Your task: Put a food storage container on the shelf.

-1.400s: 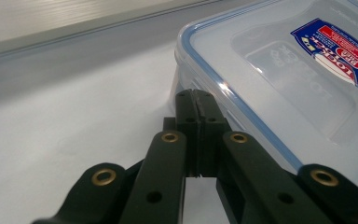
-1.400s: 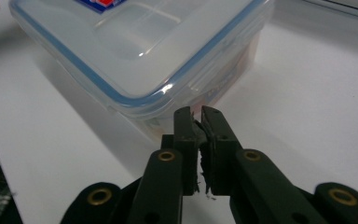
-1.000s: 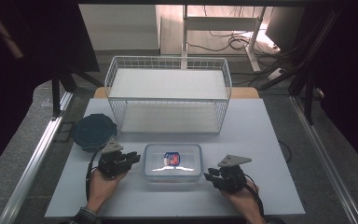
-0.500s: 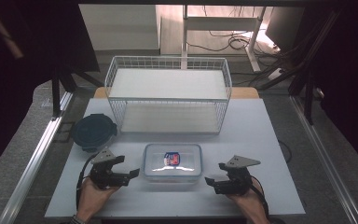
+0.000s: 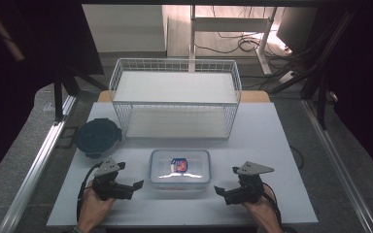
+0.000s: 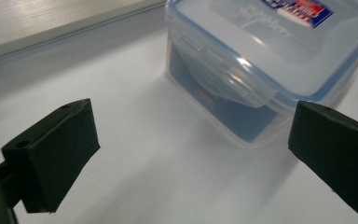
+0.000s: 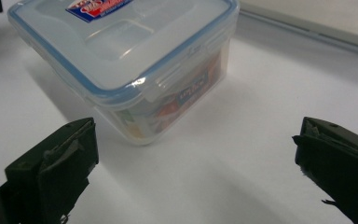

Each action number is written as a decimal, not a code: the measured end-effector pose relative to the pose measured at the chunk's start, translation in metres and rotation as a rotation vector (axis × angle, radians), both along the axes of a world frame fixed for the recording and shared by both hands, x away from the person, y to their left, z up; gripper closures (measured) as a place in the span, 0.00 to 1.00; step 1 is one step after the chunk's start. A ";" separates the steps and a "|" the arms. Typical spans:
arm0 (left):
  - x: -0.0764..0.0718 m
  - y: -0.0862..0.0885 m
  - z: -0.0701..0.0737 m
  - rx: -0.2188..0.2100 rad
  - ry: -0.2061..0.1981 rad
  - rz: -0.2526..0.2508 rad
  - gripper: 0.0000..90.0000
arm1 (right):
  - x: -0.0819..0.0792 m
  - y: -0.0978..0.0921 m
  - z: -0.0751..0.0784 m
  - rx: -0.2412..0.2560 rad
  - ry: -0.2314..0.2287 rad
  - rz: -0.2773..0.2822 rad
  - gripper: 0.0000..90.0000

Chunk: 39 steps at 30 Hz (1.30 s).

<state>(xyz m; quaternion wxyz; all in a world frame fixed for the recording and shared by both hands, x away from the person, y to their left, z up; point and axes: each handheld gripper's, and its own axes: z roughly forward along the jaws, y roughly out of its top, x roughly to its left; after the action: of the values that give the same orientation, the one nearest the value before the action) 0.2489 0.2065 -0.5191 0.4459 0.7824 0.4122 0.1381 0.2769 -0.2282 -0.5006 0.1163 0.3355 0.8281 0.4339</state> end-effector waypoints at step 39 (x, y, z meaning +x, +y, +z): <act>0.068 -0.040 -0.009 -0.231 0.358 -0.245 0.01 | 0.068 0.052 -0.001 0.110 0.401 0.087 0.05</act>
<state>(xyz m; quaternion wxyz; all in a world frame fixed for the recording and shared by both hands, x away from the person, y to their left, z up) 0.3165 0.1667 -0.5280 0.4654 0.7825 0.3998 -0.1060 0.3454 -0.1762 -0.5012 -0.0880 0.3847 0.8235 0.4075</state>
